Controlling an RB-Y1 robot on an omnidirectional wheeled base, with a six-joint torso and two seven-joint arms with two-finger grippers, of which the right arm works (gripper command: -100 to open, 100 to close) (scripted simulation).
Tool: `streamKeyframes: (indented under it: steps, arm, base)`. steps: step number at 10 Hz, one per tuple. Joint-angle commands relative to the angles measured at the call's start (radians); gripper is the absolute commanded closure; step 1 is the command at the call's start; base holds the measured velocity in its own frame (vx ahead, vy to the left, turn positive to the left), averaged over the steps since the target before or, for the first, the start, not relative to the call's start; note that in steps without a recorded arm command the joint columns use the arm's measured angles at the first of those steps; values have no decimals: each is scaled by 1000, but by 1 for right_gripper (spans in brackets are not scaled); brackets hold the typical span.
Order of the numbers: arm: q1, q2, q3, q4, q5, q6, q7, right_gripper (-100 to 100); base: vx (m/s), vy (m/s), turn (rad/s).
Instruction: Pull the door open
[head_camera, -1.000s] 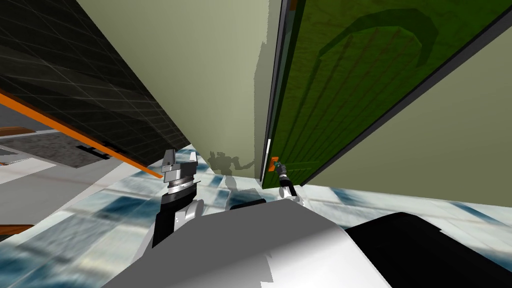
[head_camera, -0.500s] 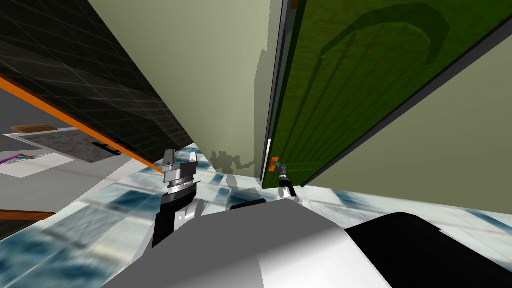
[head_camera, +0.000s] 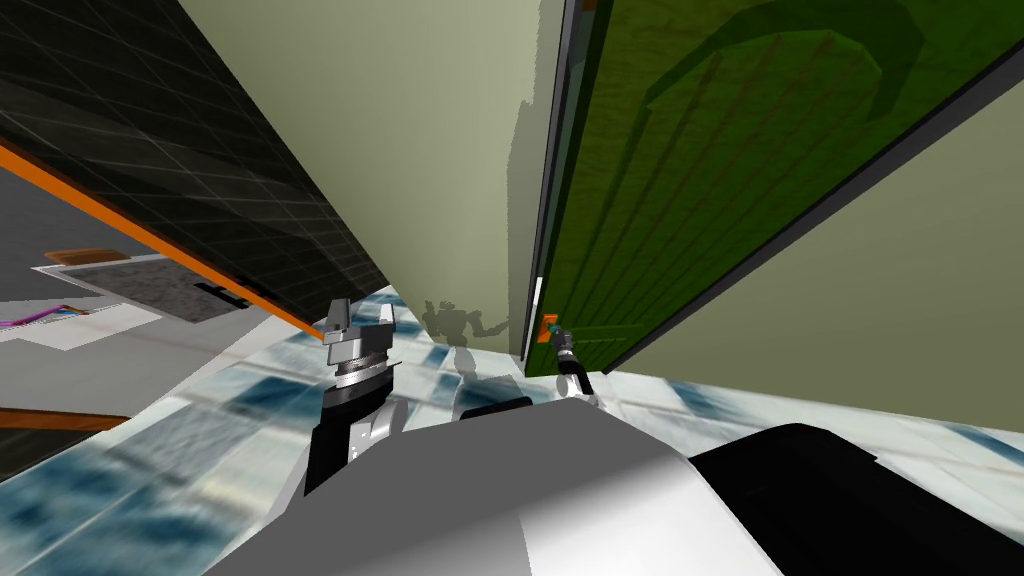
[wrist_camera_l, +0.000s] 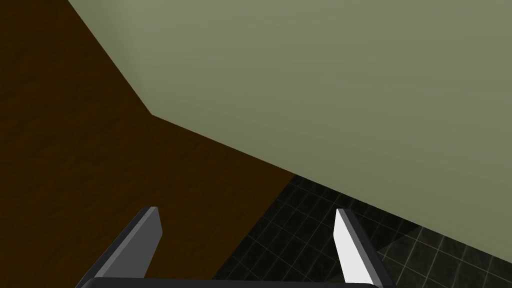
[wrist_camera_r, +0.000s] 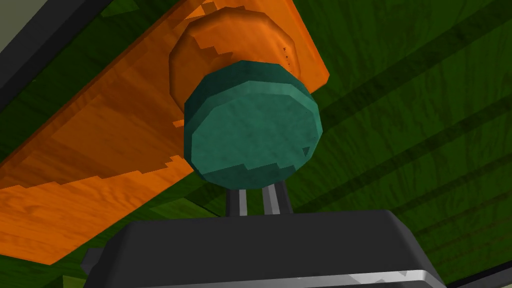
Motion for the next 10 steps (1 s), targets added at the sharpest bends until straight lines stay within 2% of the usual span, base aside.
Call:
streamKeyframes:
  steps: [1, 2, 3, 6, 8, 9, 10]
  arm:
    - [-33, -1, 30, 3, 4, -24, -23, 100]
    - [-33, -1, 30, 3, 4, -24, -23, 100]
    - [-32, 2, 37, -2, -33, -23, -51, 100]
    - [-32, 2, 37, -2, -33, -23, -51, 100]
    - [-31, 8, 51, -10, -107, -20, -108, 100]
    - [-31, 8, 51, -10, -107, -20, -108, 100]
    - [-13, -6, 28, 7, -137, -2, -128, -100]
  base:
    - [-21, -19, 50]
    - [-18, -1, -12]
    - [-32, -19, 79]
    - [-16, -26, 25]
    - [-38, -32, 108]
    - [-60, -30, 86]
    - [-62, -25, 51]
